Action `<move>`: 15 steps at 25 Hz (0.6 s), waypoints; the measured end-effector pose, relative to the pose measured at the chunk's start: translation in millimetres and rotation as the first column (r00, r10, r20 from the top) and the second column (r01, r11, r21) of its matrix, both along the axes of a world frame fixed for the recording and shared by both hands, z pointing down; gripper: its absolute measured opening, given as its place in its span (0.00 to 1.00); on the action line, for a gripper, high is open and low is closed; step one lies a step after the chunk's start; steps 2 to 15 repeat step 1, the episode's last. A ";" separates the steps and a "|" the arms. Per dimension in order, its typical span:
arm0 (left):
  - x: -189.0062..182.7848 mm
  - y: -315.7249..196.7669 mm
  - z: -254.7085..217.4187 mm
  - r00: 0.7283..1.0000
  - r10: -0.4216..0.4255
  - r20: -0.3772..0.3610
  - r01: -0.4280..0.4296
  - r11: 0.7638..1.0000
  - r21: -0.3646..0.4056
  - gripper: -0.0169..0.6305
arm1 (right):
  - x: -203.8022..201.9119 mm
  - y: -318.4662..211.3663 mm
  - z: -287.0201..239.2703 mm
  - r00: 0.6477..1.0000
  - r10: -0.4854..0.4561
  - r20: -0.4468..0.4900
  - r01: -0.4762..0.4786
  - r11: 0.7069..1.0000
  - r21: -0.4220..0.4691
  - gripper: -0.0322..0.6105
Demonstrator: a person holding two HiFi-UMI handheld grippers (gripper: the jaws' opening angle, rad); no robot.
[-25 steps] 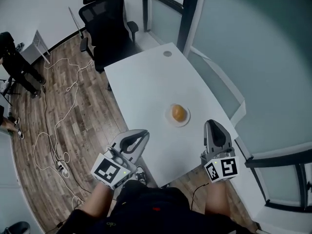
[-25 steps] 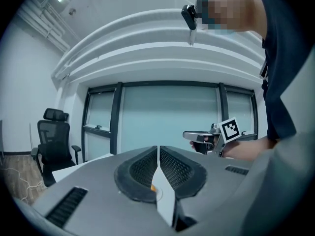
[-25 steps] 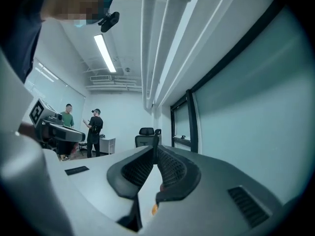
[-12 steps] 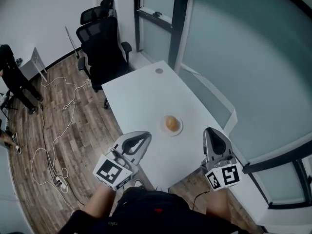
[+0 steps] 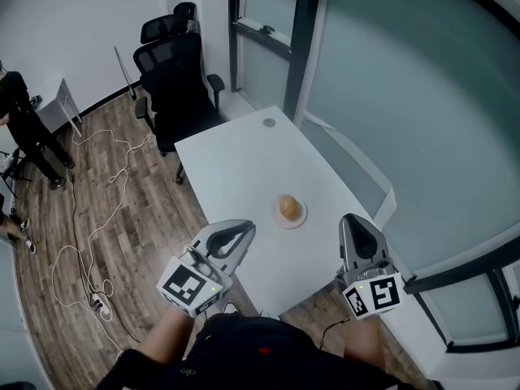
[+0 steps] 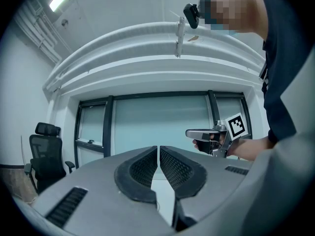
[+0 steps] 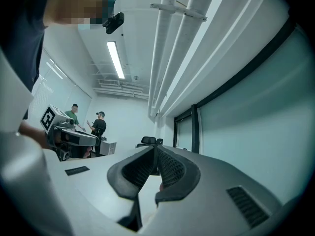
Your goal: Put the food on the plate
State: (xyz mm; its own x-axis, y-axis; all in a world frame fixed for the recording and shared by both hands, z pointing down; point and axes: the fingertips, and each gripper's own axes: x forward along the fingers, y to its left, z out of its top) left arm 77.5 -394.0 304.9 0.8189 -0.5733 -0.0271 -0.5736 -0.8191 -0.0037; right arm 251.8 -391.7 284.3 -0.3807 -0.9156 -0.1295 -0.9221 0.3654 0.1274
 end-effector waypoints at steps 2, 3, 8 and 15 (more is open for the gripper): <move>-0.4 0.3 -1.4 1.000 0.000 0.000 0.000 1.000 0.001 0.08 | -0.2 0.2 -0.7 1.000 0.000 -0.001 0.000 1.000 -0.001 0.11; -0.4 0.3 -1.4 1.000 0.000 0.000 0.000 1.000 0.001 0.08 | -0.2 0.2 -0.7 1.000 0.000 -0.001 0.000 1.000 -0.001 0.11; -0.4 0.3 -1.4 1.000 0.000 0.000 0.000 1.000 0.001 0.08 | -0.2 0.2 -0.7 1.000 0.000 -0.001 0.000 1.000 -0.001 0.11; -0.4 0.3 -1.4 1.000 0.000 0.000 0.000 1.000 0.001 0.08 | -0.2 0.2 -0.7 1.000 0.000 -0.001 0.000 1.000 -0.001 0.11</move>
